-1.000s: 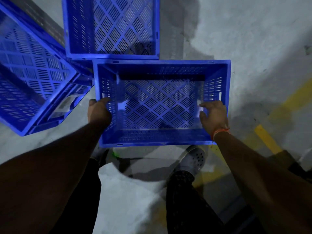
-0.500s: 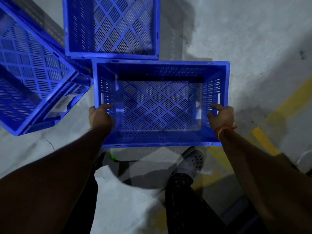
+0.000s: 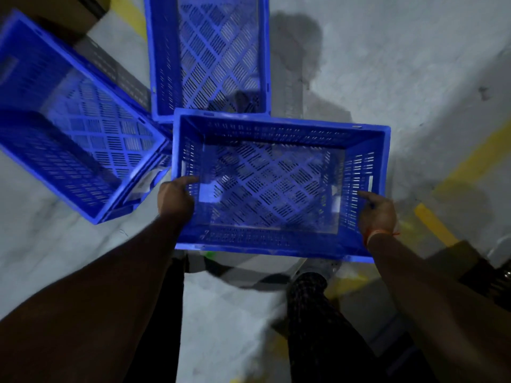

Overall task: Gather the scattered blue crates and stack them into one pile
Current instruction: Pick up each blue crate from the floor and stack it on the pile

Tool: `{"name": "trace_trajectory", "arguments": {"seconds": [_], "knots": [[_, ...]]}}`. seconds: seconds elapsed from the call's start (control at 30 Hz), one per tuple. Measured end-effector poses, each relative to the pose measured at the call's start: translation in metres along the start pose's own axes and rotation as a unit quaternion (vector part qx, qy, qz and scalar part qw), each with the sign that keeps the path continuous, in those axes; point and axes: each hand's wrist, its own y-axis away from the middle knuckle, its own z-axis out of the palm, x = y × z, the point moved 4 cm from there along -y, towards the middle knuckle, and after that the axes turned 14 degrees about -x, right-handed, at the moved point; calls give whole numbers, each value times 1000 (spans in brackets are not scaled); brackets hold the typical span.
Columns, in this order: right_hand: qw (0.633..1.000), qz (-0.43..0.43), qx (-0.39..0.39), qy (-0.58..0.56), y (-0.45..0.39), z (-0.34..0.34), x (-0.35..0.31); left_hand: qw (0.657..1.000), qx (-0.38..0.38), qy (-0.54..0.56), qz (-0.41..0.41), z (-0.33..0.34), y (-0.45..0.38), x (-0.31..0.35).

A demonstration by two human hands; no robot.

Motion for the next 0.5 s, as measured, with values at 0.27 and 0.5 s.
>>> {"name": "trace_trajectory", "arguments": {"seconds": [0.27,0.5], "knots": [[998,15,49,-24,127,-46,-22,996,-20,-18,81,-103,68,34],[991,57,90,-82,308,-44,-58,981,-63,-68,170,-215,125,53]]}}
